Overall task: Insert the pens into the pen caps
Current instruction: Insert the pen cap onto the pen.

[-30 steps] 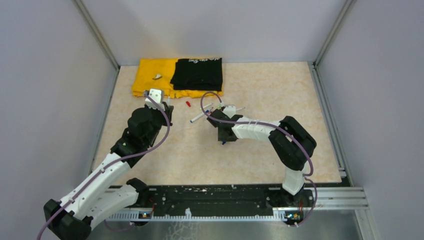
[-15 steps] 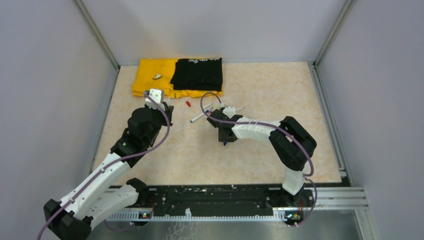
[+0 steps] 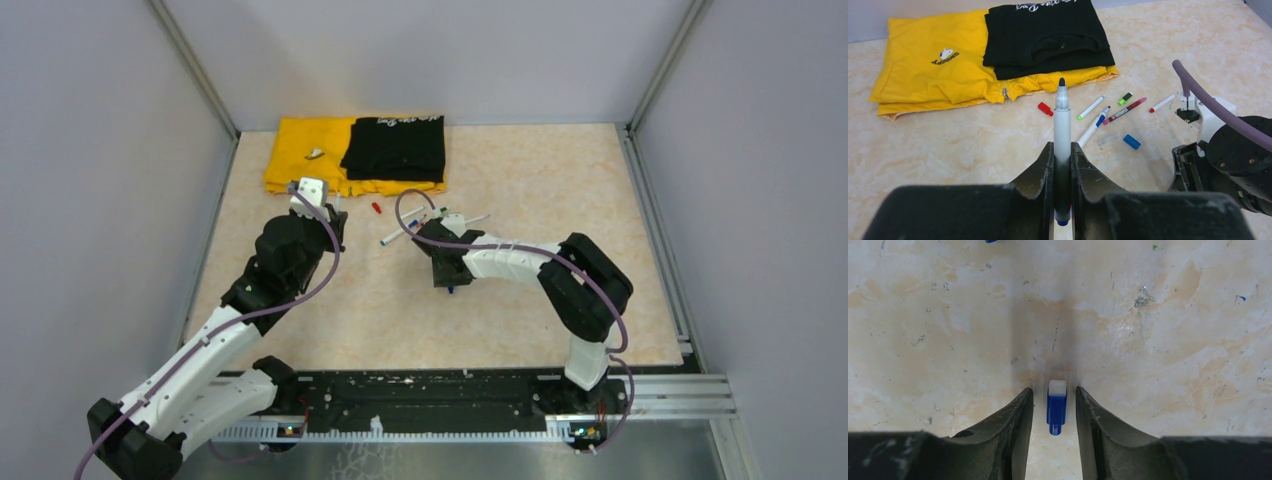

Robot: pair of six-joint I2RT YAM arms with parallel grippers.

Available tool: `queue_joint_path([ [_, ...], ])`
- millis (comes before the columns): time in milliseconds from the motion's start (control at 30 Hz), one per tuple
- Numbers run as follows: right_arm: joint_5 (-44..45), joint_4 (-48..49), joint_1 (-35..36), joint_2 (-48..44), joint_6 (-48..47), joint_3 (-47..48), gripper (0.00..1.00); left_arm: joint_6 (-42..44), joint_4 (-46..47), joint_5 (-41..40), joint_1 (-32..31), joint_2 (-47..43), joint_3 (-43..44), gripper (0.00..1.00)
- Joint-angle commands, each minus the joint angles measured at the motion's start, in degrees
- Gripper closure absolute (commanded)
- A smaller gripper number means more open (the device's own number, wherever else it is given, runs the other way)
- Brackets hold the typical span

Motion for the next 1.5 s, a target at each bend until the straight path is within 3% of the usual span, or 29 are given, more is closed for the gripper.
queue_joint_path([
  [0,-1.1,-3.1,0.7,-1.3,-1.7,0.9,0.63,0.5,0.6,0.7,0.1,-0.7,0.9,1.00],
  [200,-2.3,-3.4,0.7,-1.2,-1.9,1.1,0.66,0.4,0.6,0.5,0.1,-0.7,0.9,1.00],
  [600,-2.0,-3.5,0.8,-1.0,-1.8,1.3,0.85,0.4,0.7,0.9,0.1,-0.6,0.9,1.00],
  [833,-0.5,3.8,0.5,-9.3,-2.7,-0.9,1.00,-0.6,0.6,2.7,0.1,-0.8,0.5,1.00],
  [967,-1.0,7.8,-0.6,-13.6,-3.7,-1.5,1.00,-2.8,0.8,8.4,0.1,-0.3,0.0,1.00],
  [1200,-6.9,24.6,-3.0,-24.5,-4.3,-8.0,1.00,-9.3,5.0,20.9,0.1,2.6,-1.3,1.00],
  [1467,0.0,47.5,-3.4,-37.6,-2.0,-20.1,1.00,-12.2,9.5,30.1,-0.1,7.6,0.1,1.00],
])
